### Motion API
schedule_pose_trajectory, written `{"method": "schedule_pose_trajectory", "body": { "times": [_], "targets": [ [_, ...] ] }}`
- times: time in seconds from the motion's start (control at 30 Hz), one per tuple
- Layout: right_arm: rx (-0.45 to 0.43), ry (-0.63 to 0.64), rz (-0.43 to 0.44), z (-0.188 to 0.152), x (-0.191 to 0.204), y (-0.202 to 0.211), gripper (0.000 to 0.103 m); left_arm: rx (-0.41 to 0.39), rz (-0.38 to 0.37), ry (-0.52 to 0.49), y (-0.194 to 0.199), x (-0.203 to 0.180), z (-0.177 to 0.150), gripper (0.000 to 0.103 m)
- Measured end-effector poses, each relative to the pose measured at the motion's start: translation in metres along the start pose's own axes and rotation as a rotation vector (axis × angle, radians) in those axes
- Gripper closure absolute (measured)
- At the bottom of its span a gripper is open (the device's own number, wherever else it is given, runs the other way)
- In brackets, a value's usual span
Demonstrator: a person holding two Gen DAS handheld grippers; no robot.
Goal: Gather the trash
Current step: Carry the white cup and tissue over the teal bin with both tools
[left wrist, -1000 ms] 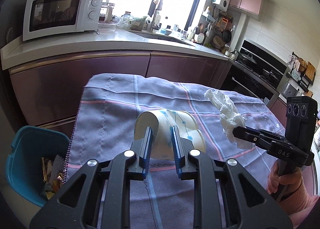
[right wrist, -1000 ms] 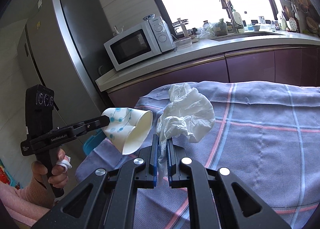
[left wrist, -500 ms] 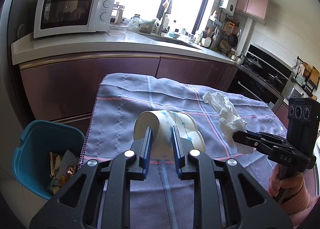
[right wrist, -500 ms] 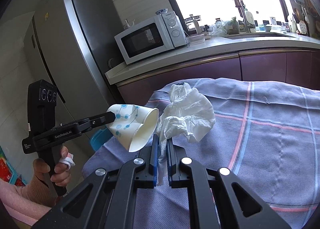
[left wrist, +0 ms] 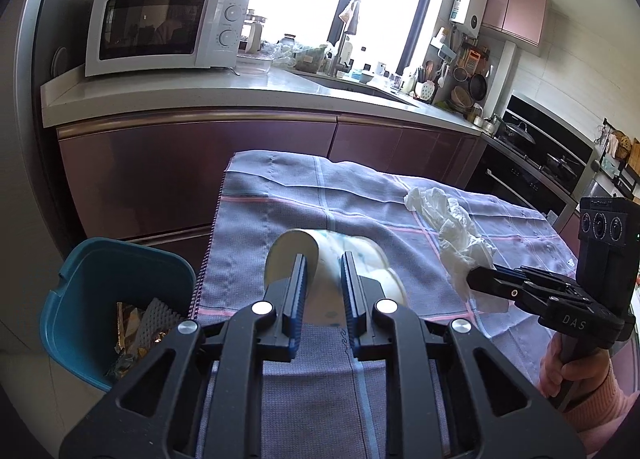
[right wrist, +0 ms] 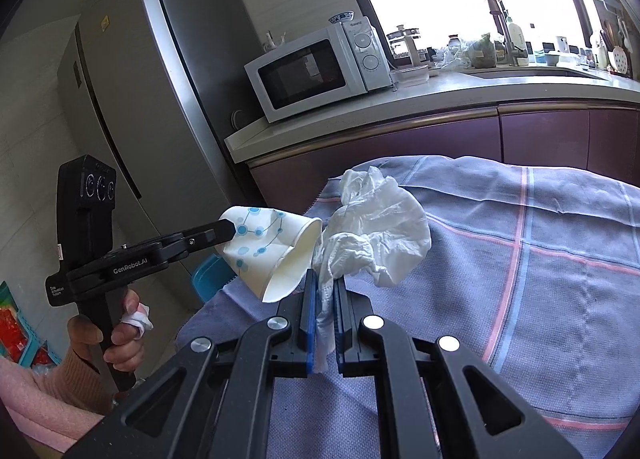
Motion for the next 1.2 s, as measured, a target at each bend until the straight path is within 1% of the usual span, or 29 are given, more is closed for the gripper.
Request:
{"method": "schedule_pose_trajectory", "body": {
  "times": [0.03,0.2,0.37,0.5,0.6,0.67,0.7,0.73,0.8,0.93,1.07,1.2],
  "targets": [
    [0.002,0.002,0.004,0.0,0.001,-0.001,0.096,-0.001,0.003,0.002,0.001,0.001,0.0,0.091],
    [0.011,0.006,0.014,0.0,0.006,-0.009,0.096,0.002,0.009,0.011,0.001,0.009,-0.002,0.091],
    [0.022,0.006,0.018,-0.001,0.008,-0.014,0.096,0.026,0.003,0.009,-0.003,0.014,-0.008,0.091],
    [0.03,0.004,0.021,-0.001,0.008,-0.016,0.096,0.041,0.016,0.01,-0.006,0.019,-0.015,0.091],
    [0.037,-0.002,0.023,-0.002,0.007,-0.018,0.096,0.039,0.025,0.007,-0.004,0.024,-0.021,0.08],
    [0.04,-0.005,0.026,-0.002,0.007,-0.019,0.096,0.036,0.045,0.005,-0.002,0.028,-0.024,0.078],
    [0.042,-0.005,0.027,-0.002,0.006,-0.02,0.096,0.038,0.051,0.01,-0.002,0.031,-0.026,0.075],
    [0.044,-0.007,0.028,-0.003,0.006,-0.021,0.096,0.039,0.052,0.017,-0.001,0.034,-0.028,0.069],
    [0.048,-0.008,0.031,-0.004,0.006,-0.023,0.096,0.045,0.057,0.022,-0.001,0.04,-0.033,0.066],
    [0.059,-0.011,0.036,-0.006,0.007,-0.028,0.096,0.089,0.032,0.035,-0.008,0.046,-0.044,0.066],
    [0.063,-0.012,0.037,-0.006,0.007,-0.03,0.096,0.11,-0.003,0.02,-0.014,0.039,-0.051,0.067],
    [0.069,-0.017,0.034,-0.007,0.008,-0.033,0.096,0.123,-0.027,0.009,-0.019,0.032,-0.053,0.083]
  ]
}}
Point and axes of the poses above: each gripper's, at about its wrist camera, not at the fingertips, and y roughly against the way its jaws point, x to its left, z to its top, the point moved 4 cm from there along -y, roughly the way its jaws point, and after that the axes turned 12 degrees about z, right-handed, at the moved point
